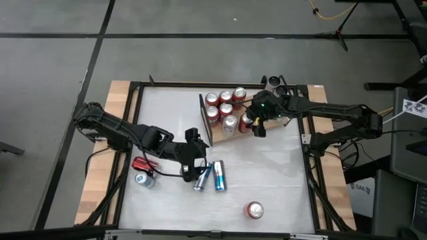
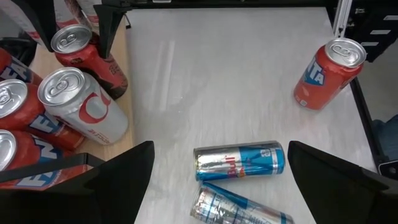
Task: Place canned beverage on shelf
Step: Put the center red soda can on the shelf, then put the white soda can on the shelf
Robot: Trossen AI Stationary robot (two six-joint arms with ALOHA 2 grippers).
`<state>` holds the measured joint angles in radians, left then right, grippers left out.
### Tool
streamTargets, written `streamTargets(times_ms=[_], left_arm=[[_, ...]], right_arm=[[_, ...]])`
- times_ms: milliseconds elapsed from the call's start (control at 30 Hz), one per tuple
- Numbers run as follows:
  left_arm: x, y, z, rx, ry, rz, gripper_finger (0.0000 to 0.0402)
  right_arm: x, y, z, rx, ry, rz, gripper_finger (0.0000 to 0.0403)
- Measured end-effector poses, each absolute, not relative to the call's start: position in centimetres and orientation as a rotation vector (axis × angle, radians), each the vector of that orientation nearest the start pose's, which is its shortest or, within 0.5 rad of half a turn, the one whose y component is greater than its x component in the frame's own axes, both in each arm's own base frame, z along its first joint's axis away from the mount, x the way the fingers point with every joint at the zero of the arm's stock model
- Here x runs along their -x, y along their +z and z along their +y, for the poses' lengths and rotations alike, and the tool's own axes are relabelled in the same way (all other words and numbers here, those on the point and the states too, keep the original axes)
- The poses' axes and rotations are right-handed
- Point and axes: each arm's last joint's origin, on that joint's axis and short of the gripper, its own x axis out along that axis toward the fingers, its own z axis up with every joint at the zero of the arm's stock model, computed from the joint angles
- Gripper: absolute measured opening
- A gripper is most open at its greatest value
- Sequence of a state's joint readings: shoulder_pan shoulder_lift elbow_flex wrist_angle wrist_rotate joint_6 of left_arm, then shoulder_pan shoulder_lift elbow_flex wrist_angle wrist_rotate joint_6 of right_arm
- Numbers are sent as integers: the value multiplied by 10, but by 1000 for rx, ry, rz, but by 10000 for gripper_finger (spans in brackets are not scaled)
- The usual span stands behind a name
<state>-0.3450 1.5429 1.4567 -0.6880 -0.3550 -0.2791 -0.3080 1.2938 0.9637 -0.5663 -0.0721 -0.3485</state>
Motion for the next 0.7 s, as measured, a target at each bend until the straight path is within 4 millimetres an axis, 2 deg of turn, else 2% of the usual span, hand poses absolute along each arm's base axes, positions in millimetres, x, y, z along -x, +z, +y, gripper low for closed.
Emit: streamTargets(times_ms=[333, 500, 700], left_arm=[[-314, 340, -101, 50, 150, 707, 360], [-311, 342, -101, 232, 159, 712, 360], [-304, 338, -99, 537, 197, 816, 360]], right_arm=[[-249, 265, -77, 157, -66, 899, 342], [-249, 281, -77, 155, -65, 903, 342], [-246, 298, -76, 146, -58, 938, 342]])
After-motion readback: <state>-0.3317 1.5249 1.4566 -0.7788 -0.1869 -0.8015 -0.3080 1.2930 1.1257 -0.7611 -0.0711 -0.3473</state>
